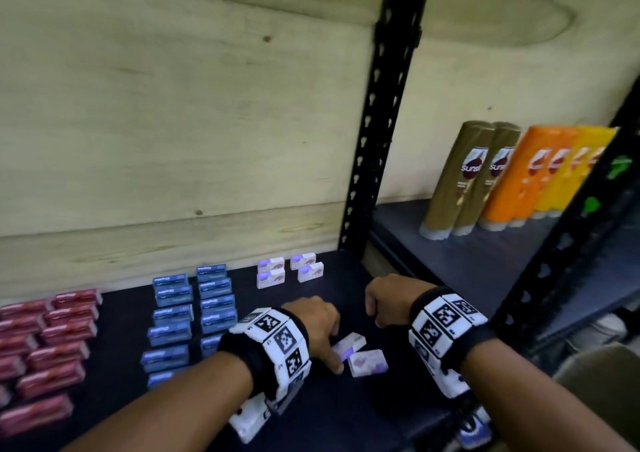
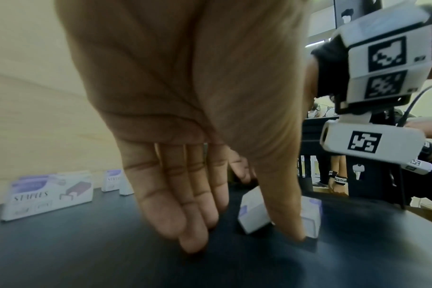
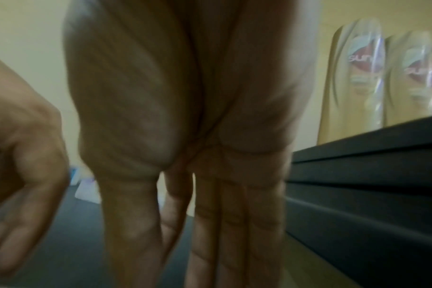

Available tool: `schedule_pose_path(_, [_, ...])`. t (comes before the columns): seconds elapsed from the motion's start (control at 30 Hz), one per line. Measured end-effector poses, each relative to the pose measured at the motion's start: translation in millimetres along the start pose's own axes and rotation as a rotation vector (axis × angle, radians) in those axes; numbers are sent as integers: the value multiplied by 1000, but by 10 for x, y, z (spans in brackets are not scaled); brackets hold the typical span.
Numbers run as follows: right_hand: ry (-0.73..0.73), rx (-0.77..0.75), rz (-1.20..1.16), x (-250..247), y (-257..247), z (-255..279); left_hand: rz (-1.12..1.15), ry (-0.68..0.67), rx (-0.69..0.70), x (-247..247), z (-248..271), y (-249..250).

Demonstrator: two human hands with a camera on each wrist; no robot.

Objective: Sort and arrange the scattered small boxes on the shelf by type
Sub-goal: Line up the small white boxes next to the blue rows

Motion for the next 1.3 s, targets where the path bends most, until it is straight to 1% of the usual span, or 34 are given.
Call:
schedule_pose_path(0.1, [-91, 13, 6, 102, 26, 101, 11, 29, 19, 41, -27, 80])
schedule_pose_path(0.23, [-261, -29, 17, 306, -105, 176, -11, 65, 16, 14, -15, 80])
schedule_pose_path(0.3, [-275, -29, 84, 357, -175, 215, -36, 71, 11, -28, 7, 33])
schedule_pose_path(0.37, [-248, -71, 138, 379, -245, 211, -49, 83, -4, -78, 22, -46])
schedule_pose_path(0.47, [-174, -139, 125, 345, -331, 179, -74, 101, -21, -164, 42, -198])
schedule_pose_path(0.6, [-97, -194, 15, 268, -503, 140, -129, 113, -87, -282, 76, -438])
schedule_pose_path(0.7, [-63, -246, -3, 232, -634, 82, -157, 128, -141, -388, 74, -619])
schedule_pose_path(0.83, [50, -299, -105, 74, -705, -66, -180, 143, -189, -484, 30, -792])
schedule_pose_path(0.93, [159, -269, -221, -74, -612, -238, -186, 131, -203, -492, -24, -866])
schedule_pose_path(1.0, [227, -225, -358, -157, -492, -327, -196, 121, -216, -506, -54, -906])
schedule_pose_path(1.07, [246, -198, -498, -190, -392, -397, -213, 105, -222, -509, -89, -925])
schedule_pose_path(1.1, [243, -199, -511, -187, -366, -439, -218, 96, -226, -502, -108, -933])
schedule_pose_path(1.23, [261, -234, -290, -229, -286, -535, -231, 70, -217, -478, -163, -930])
schedule_pose_path(1.3, [249, -234, -223, -233, -257, -583, -238, 51, -212, -485, -188, -925])
Point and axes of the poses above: each hand's wrist, its own z-axis away from the middle knuckle, its own x-axis out of the palm, y = z × x, the point moved 9 cm from there along -z, towards the middle knuckle, and after that the axes turned 5 degrees about z, right-handed, at the moved point
